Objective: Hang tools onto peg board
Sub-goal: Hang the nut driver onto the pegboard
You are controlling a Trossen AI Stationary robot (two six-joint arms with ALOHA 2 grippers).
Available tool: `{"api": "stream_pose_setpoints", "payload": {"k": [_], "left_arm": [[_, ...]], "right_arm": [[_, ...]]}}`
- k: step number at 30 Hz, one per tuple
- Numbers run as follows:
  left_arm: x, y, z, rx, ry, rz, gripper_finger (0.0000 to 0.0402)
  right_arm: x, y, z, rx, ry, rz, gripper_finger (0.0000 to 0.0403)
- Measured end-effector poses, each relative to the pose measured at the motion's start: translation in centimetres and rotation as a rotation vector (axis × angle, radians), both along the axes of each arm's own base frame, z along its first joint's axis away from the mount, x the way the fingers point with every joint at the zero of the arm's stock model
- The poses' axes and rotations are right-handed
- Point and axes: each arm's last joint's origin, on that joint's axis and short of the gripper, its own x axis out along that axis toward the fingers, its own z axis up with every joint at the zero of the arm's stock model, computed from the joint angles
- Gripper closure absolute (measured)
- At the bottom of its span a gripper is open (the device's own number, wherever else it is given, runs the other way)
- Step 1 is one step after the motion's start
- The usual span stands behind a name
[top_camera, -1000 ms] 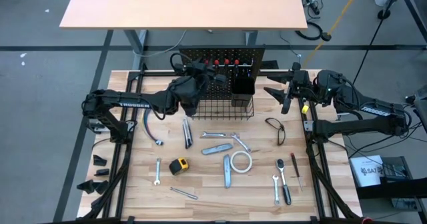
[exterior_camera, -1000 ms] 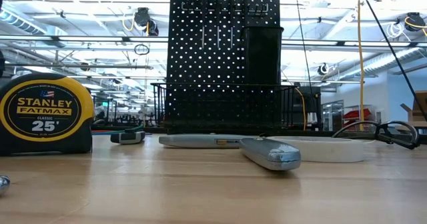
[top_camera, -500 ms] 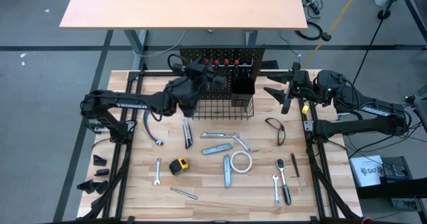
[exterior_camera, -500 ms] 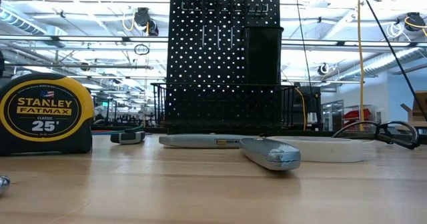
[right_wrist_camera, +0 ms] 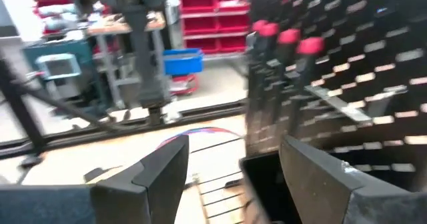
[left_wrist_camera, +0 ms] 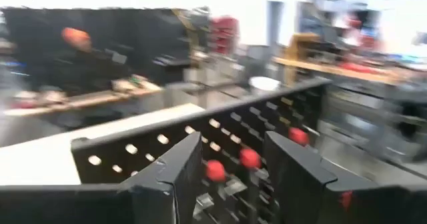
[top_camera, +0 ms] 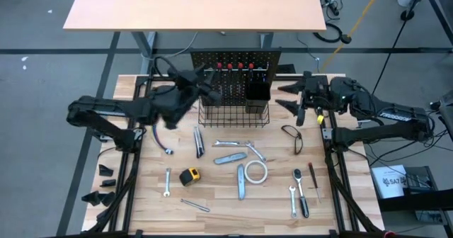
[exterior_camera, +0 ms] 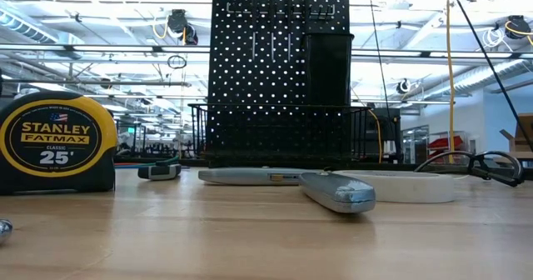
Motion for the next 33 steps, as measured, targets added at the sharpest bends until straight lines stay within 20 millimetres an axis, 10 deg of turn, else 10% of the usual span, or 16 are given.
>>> {"api": "stream_pose_setpoints", "payload": {"k": [8,19,33], "left_arm": [[-5.7,-0.2,-0.6,-0.197,0.146,-0.234,0.0235],[-8.9,-2.8,-6.4,-0.35,0.275,-0.491,0.0235],[-7.0,-4.6,-13.7,-0.411,0.138,-0.786,0.0235]], "right_arm": [[4.5,1.4,-2.7,0.169,0.135,0.065,0.0174],[8.2,5.6,-6.9,0.429,0.34,0.126,0.0182],[4.4,12.9,-11.8,0.842,0.951,0.004,0.0196]]}}
